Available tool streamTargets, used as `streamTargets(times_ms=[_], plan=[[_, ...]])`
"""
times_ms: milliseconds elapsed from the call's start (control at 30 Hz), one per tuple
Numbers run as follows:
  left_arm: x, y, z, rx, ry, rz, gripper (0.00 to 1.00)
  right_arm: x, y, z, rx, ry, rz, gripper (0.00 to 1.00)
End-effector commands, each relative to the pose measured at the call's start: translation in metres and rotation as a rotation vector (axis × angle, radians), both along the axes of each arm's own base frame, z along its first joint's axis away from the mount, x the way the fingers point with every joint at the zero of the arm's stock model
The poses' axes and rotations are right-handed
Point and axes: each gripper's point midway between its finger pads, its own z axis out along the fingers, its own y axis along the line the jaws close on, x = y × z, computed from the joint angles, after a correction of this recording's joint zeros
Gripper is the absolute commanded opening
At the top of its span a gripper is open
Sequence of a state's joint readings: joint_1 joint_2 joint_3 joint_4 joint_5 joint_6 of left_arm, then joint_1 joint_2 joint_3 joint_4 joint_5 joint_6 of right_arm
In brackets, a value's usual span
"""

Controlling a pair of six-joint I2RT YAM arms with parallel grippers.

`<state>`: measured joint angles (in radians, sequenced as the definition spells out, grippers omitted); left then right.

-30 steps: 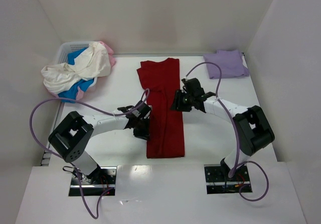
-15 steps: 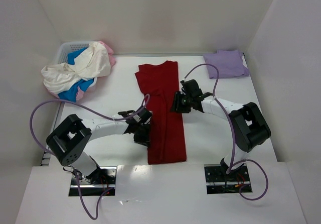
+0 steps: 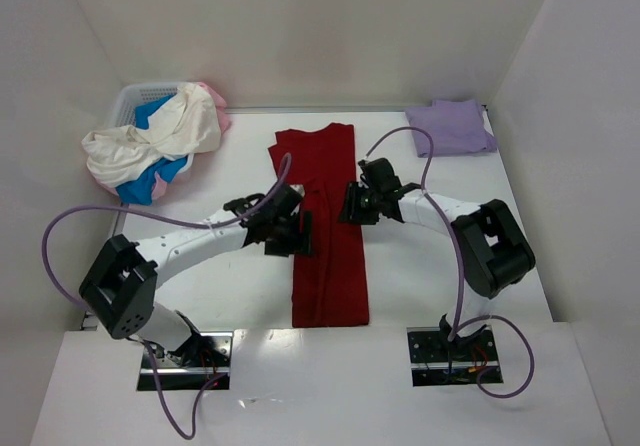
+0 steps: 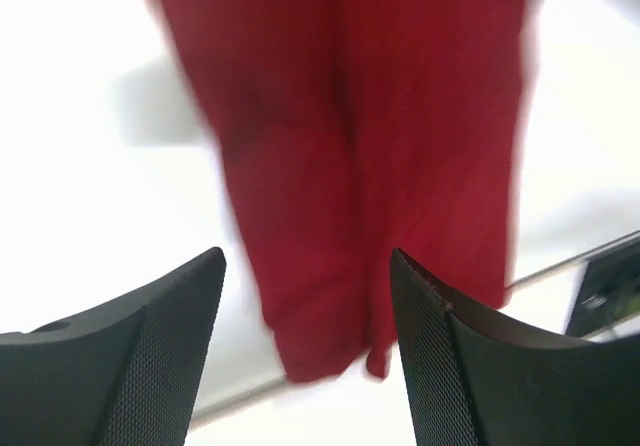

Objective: Fold and stack the t-shirts
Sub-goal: Rotate the tshirt 90 degrees

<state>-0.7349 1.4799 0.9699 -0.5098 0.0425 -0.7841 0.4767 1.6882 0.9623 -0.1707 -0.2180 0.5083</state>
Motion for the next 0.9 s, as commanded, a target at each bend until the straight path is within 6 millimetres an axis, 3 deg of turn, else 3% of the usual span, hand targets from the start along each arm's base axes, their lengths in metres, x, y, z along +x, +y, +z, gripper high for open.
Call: streamTargets(times_ms=[0,67,133,200,233,333,367,433,500,633,867], plan=[[0.055,-0.013,0.029,-0.024,-0.159,-0.032,0.75,0.026,0.013,0.007,0.007,-0.055,-0.021,0.48],[0.073,-0.03,0.05,-0.091,-0.22,-0.08,0.75,0.031,0.013,0.003,-0.008,-0.049,-0.029,0.43],[0.085,-0.036,0.052,-0.103,-0.242,-0.108,0.75,0.03,0.013,-0.004,-0.02,-0.027,-0.028,0.4],[0.093,-0.045,0.049,-0.118,-0.248,-0.125,0.75,0.033,0.013,-0.005,-0.026,-0.031,-0.034,0.28],[0.097,-0.051,0.043,-0.124,-0.243,-0.13,0.69,0.034,0.011,-0.006,-0.036,-0.036,-0.044,0.21],[0.1,-0.053,0.026,-0.102,-0.22,-0.139,0.63,0.034,0.008,-0.007,-0.046,-0.029,-0.06,0.17],[0.101,-0.054,0.01,-0.084,-0.194,-0.14,0.63,0.034,0.005,-0.005,-0.055,-0.034,-0.068,0.15],[0.105,-0.057,0.004,-0.086,-0.196,-0.14,0.58,0.033,0.003,-0.008,-0.066,-0.03,-0.074,0.11],[0.108,-0.06,0.002,-0.099,-0.196,-0.123,0.56,0.03,0.001,-0.011,-0.071,-0.022,-0.073,0.1],[0.109,-0.059,-0.02,-0.067,-0.163,-0.119,0.57,0.03,0.001,-0.011,-0.071,-0.022,-0.073,0.1],[0.114,-0.065,-0.025,-0.077,-0.161,-0.124,0.6,0.027,0.0,-0.015,-0.076,-0.014,-0.073,0.1]])
